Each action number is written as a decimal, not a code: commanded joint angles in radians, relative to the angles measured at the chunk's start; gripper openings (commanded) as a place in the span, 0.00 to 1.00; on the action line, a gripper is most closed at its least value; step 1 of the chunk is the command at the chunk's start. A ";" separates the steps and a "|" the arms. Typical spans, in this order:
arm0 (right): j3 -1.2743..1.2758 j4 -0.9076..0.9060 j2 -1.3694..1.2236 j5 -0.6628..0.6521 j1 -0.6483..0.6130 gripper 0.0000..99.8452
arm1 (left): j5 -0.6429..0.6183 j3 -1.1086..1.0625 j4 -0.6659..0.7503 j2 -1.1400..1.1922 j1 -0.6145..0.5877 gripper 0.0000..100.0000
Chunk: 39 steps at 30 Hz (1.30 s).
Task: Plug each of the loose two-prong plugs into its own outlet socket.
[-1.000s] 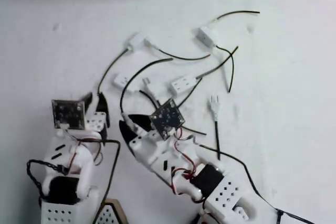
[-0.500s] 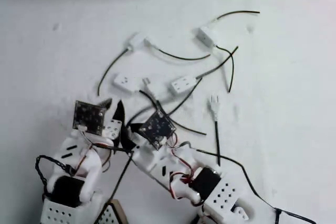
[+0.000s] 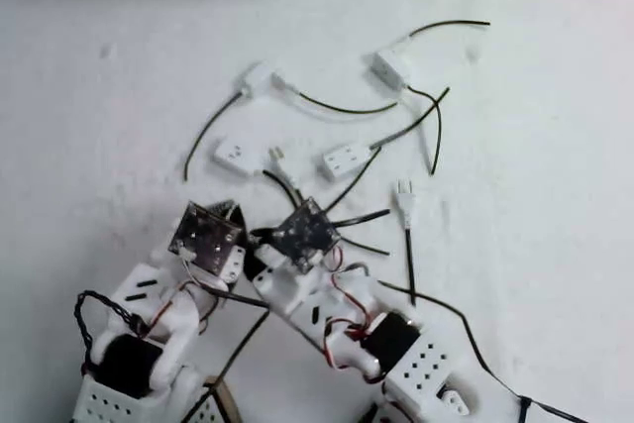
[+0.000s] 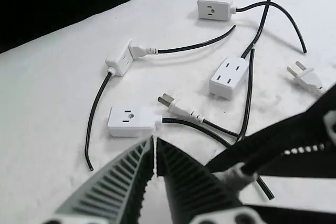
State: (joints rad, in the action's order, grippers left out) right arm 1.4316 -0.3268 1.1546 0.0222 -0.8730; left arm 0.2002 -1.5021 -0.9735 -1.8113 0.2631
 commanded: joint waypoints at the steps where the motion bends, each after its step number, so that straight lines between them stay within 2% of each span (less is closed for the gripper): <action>1: -0.018 -0.024 0.010 -0.006 0.024 0.02 | 0.000 0.064 0.008 0.002 -0.128 0.02; 6: -0.049 -0.038 -0.051 -0.014 0.027 0.02 | 0.002 0.040 0.074 0.002 -0.298 0.02; 13: -0.252 -0.105 -0.381 -0.006 0.076 0.02 | 0.000 -0.049 0.258 0.002 -0.438 0.02; 21: -0.350 -0.104 -0.585 -0.005 0.082 0.02 | 0.000 -0.057 0.273 0.002 -0.452 0.02; 27: -0.393 -0.090 -0.674 0.044 0.081 0.02 | 0.000 -0.057 0.273 0.002 -0.452 0.02; 39: -0.387 -0.054 -0.707 0.043 0.084 0.02 | 0.000 -0.057 0.273 0.002 -0.452 0.02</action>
State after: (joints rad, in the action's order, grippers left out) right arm 1.0602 -0.3989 0.4488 0.0591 -0.7994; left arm 0.2033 -1.5650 -0.7250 -1.8006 -0.1788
